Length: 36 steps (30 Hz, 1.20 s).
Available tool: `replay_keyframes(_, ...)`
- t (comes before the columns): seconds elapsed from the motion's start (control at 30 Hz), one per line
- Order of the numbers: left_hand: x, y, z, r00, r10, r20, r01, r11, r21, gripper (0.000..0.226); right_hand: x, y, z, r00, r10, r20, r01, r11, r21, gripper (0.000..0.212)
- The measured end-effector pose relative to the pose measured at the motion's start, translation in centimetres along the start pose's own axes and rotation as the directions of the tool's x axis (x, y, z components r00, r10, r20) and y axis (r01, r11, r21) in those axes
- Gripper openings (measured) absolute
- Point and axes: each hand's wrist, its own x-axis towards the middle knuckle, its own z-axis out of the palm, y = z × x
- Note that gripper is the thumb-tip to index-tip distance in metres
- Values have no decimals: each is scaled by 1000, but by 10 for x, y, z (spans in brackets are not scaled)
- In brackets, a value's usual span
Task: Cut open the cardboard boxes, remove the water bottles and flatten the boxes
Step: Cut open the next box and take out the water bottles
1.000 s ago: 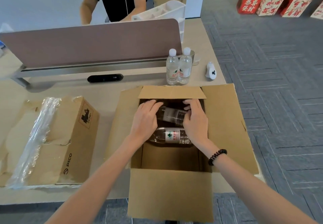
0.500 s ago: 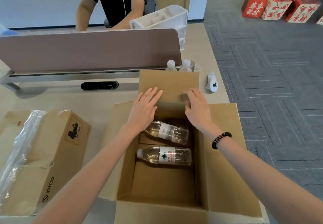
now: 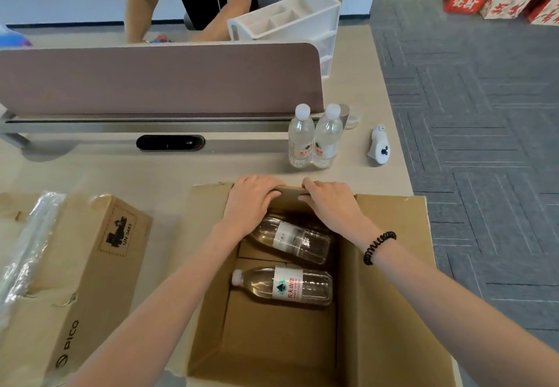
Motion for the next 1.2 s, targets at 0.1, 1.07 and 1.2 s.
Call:
replay_keyframes(0.1,2,-2,4,1000,-7,-24,7,1000,-3,17,2,0,1,1000,-3,-16,3,999,-37,29)
replay_keyframes(1.07,-11,4,-17,999,4,38,0,995,-104,44,-8,12,-8,988,107,112,-140,925,353,29)
replay_keyframes(1.2,-34,9,-32,997,-54,-58,41,979,-198,35,-21,21,-25,985,153,85,-175,877,449,32)
